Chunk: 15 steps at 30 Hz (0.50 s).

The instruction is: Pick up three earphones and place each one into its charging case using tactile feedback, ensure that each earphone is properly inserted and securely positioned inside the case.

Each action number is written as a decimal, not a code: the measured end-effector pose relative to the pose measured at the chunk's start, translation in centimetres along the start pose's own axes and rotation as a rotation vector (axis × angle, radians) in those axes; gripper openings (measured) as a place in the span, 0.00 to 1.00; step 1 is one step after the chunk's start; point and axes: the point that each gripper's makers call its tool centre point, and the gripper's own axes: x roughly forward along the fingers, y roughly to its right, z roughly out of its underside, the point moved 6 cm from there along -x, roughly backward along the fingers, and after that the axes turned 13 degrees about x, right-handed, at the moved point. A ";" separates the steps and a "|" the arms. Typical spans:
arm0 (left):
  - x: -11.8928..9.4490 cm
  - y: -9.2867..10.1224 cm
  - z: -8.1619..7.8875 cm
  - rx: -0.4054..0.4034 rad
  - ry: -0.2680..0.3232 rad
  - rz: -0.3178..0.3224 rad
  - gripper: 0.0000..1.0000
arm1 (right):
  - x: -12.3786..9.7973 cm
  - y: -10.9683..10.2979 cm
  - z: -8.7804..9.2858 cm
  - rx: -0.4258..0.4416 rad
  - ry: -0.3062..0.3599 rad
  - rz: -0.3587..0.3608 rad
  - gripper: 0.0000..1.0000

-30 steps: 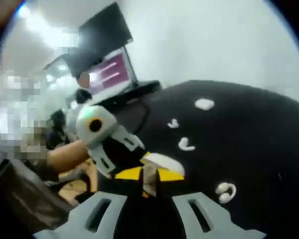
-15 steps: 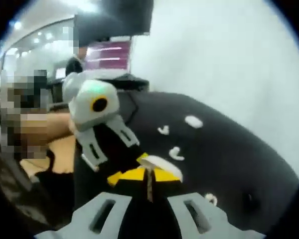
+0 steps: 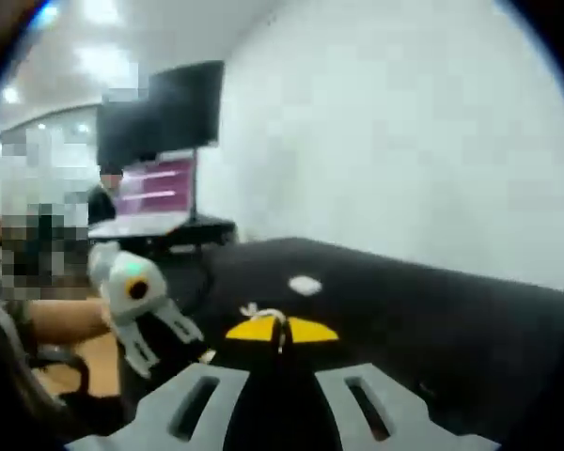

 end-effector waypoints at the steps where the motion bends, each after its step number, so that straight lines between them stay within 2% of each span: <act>1: 0.0 0.0 0.0 -0.001 0.001 0.001 0.17 | 0.9 0.1 0.3 0.003 -0.032 -0.007 0.06; 4: 0.1 0.2 -0.1 -0.005 0.003 0.006 0.17 | 4.2 -0.1 1.7 0.029 -0.186 -0.042 0.06; 5: 0.1 0.2 -0.1 -0.007 0.004 0.008 0.17 | 4.8 -0.2 2.0 0.049 -0.207 -0.056 0.06; 7: 0.1 0.3 -0.1 -0.006 0.004 0.011 0.17 | 6.2 -1.1 3.1 0.105 -0.314 -0.125 0.06; 9: 0.1 0.5 -0.2 -0.007 0.007 0.018 0.17 | 7.3 -1.3 4.2 0.167 -0.404 -0.142 0.06; 12: 0.2 0.8 -0.3 -0.009 0.012 0.036 0.17 | 8.3 -1.4 4.9 0.239 -0.444 -0.150 0.06; 15: 0.2 1.1 -0.4 -0.011 0.011 0.040 0.17 | 8.2 -1.8 4.9 0.236 -0.444 -0.170 0.06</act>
